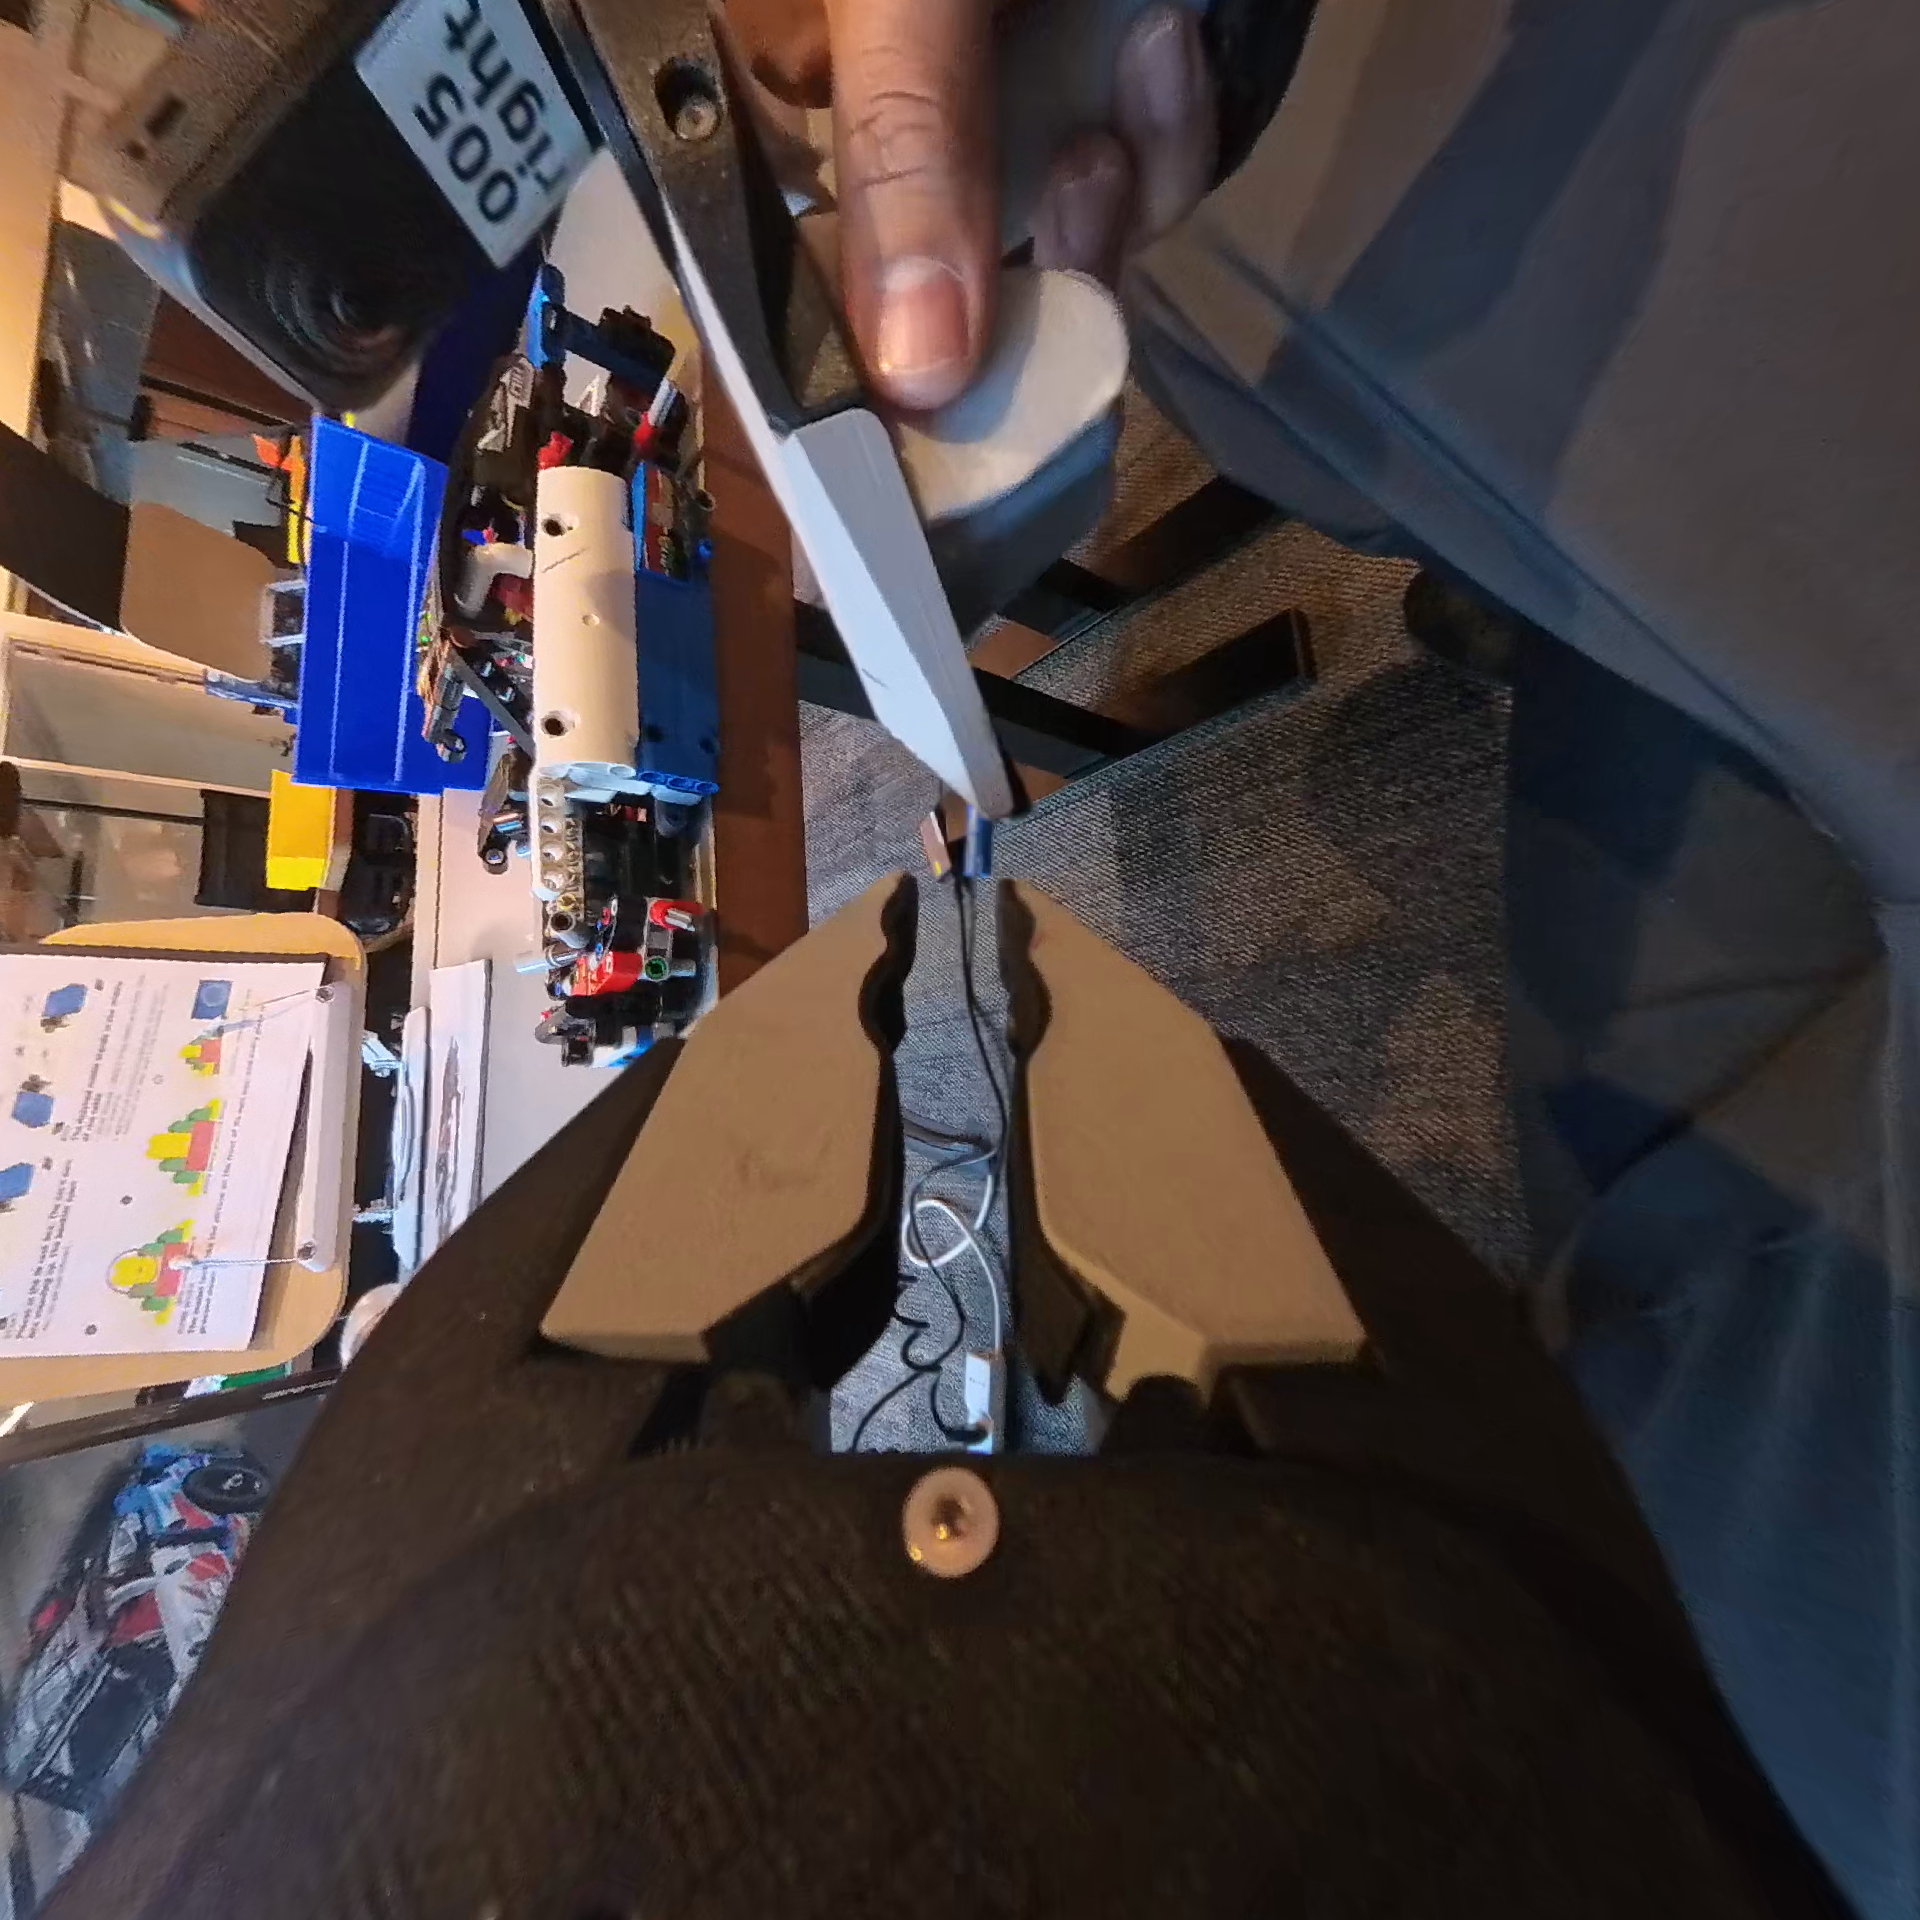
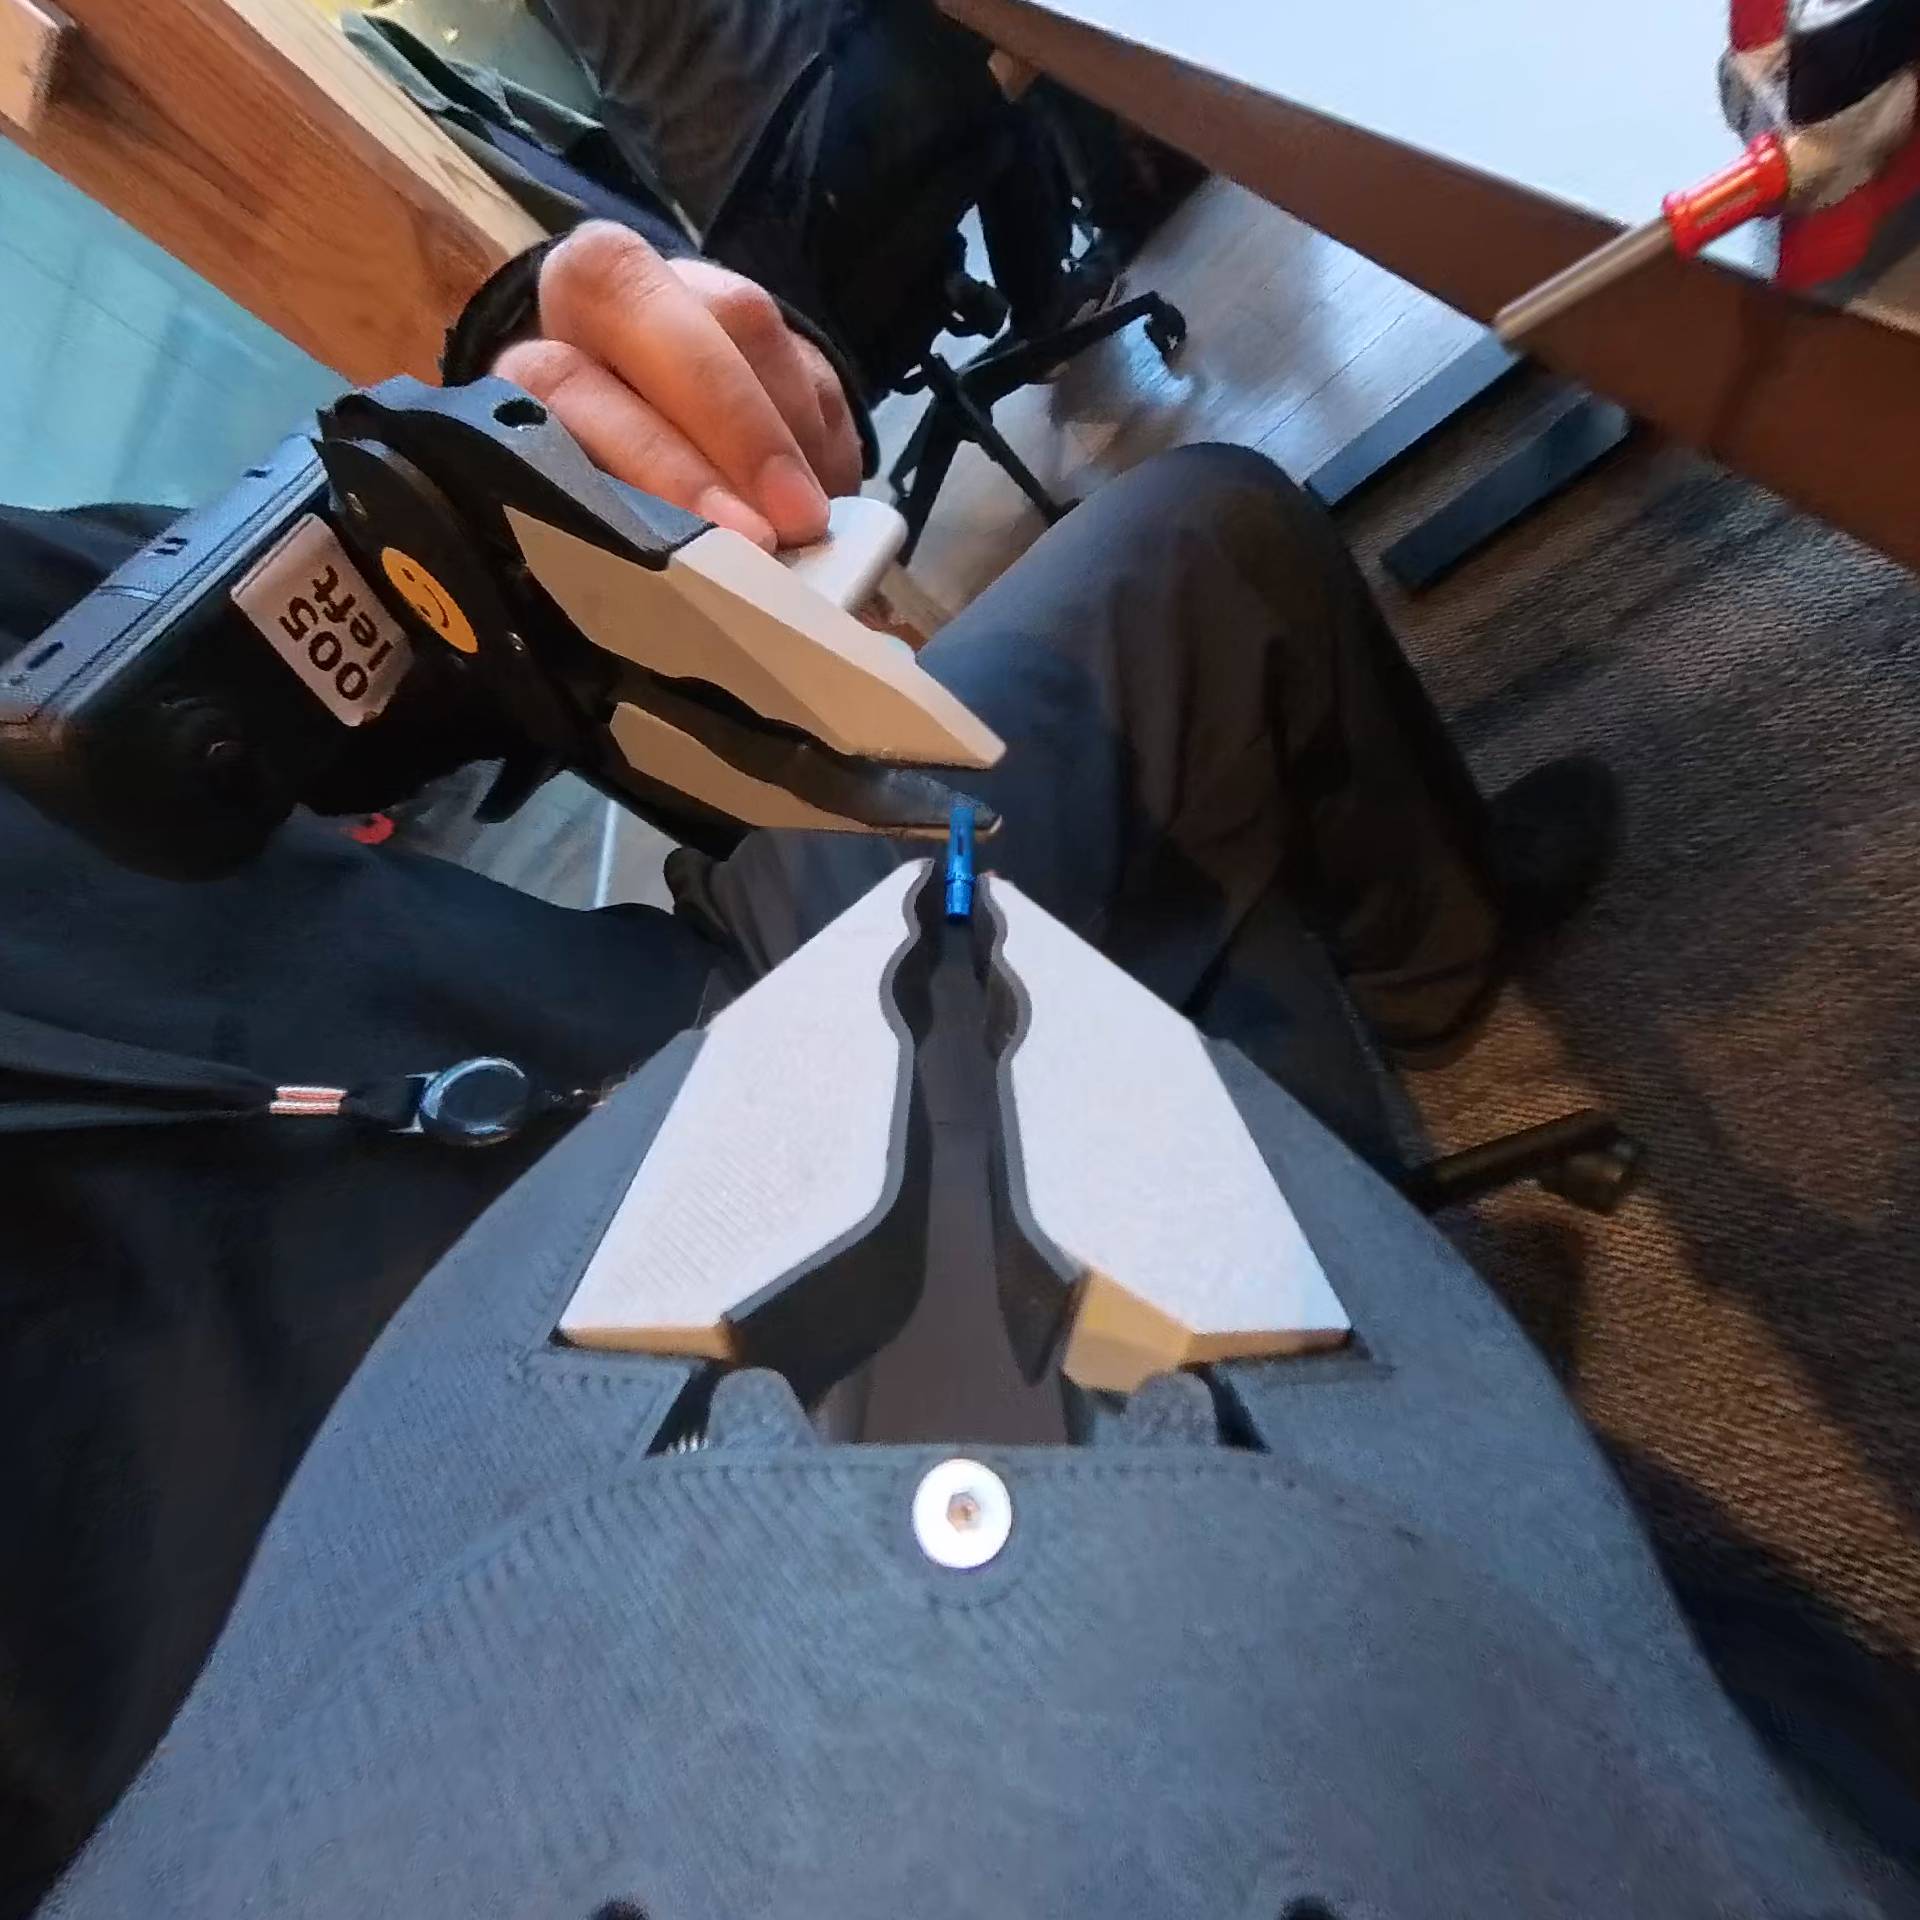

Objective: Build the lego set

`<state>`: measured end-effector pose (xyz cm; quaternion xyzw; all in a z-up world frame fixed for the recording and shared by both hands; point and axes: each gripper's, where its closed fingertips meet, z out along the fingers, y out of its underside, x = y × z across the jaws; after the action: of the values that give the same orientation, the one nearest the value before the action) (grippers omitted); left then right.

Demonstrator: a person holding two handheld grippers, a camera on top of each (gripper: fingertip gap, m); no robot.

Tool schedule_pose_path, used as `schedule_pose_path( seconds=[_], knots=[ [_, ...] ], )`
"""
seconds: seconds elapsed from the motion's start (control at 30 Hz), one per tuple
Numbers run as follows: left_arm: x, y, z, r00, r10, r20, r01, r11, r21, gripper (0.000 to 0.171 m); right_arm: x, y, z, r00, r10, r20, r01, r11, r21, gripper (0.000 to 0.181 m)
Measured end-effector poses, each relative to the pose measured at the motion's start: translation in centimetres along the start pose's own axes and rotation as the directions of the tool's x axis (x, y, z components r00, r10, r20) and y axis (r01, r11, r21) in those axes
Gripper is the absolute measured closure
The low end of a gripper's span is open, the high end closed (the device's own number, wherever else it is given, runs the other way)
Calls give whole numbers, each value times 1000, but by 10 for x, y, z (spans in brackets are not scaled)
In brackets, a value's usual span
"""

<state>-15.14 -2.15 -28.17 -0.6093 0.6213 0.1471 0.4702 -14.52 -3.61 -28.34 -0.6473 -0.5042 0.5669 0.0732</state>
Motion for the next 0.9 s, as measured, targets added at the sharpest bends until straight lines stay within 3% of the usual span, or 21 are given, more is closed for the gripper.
schedule_pose_path(
  seconds=[0.5, 0.73, 0.9],
  knots=[
    [1, -3, -2, 1000, -13, -16, 13, 1000, 6, 170, -5, -3, 1, 995, 68, 71, -70, 997, 25, 178],
    [-3, -5, -3, 976, -199, -91, 197, 980, -31, 171, -7, -8, -2, 996, 55, 67, -59, 997, 53, 178],
    [-1, -4, -2, 966, -232, -111, 228, 973, -45, 171, -5, -8, -2, 997, 57, 59, -61, 997, 52, 178]
  ],
)
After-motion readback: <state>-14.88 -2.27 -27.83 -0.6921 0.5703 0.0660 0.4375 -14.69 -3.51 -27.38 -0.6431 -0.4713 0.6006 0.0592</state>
